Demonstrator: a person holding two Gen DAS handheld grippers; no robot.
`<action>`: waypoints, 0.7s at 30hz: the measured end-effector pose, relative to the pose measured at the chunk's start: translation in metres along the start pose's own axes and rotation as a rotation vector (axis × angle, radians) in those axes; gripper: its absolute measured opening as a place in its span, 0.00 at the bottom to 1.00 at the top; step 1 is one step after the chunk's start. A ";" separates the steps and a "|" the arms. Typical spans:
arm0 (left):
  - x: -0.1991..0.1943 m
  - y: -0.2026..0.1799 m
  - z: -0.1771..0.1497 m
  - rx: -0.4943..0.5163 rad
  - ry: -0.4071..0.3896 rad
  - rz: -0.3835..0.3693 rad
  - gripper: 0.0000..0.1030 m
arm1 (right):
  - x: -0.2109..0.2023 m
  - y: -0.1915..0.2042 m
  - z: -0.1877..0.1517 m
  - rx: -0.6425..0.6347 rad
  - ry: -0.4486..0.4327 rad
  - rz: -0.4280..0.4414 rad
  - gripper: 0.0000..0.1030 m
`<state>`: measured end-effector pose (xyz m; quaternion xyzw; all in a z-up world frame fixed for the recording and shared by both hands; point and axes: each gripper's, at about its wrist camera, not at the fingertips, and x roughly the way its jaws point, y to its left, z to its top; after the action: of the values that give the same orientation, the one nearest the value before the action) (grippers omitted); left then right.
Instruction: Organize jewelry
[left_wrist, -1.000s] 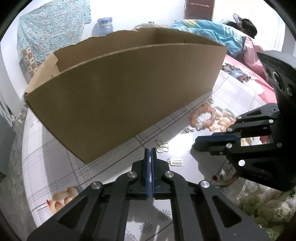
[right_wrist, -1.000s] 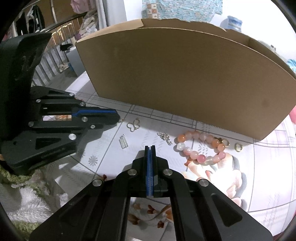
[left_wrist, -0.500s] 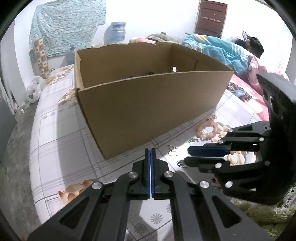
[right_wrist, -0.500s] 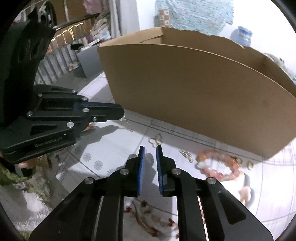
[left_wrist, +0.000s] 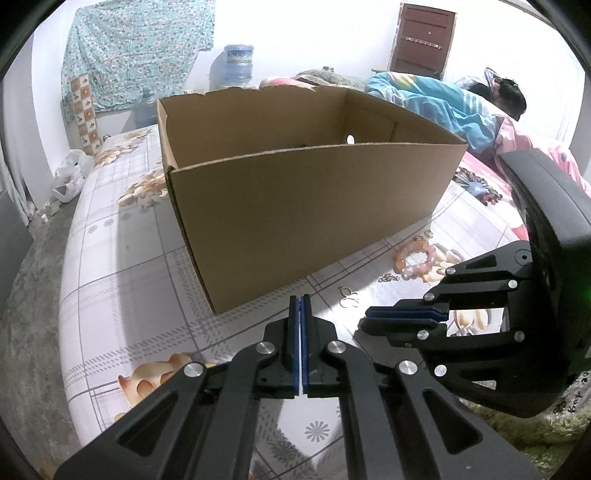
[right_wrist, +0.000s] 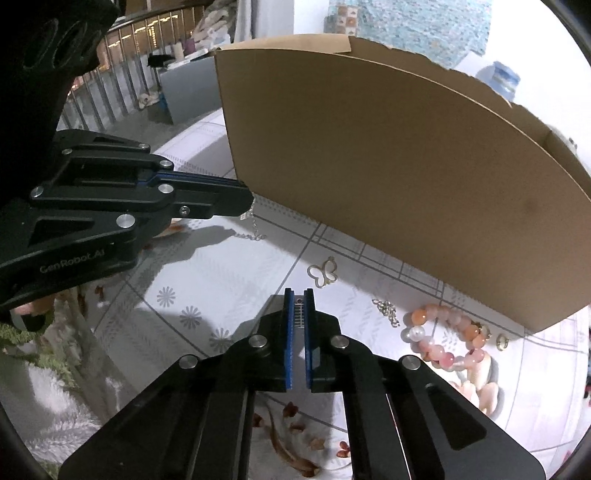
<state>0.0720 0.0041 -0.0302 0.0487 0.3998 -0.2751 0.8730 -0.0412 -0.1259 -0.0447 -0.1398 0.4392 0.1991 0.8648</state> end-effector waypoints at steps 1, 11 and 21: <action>0.000 0.000 0.000 0.001 -0.002 -0.002 0.00 | -0.001 0.000 0.001 0.004 -0.001 0.000 0.02; -0.007 -0.004 -0.003 0.008 -0.015 -0.002 0.00 | -0.011 -0.010 0.003 0.056 -0.019 -0.003 0.00; -0.011 -0.005 -0.005 0.003 -0.018 0.006 0.00 | -0.014 -0.007 0.003 0.034 -0.023 0.026 0.20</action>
<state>0.0608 0.0064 -0.0250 0.0488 0.3913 -0.2736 0.8773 -0.0432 -0.1340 -0.0311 -0.1169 0.4342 0.2045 0.8695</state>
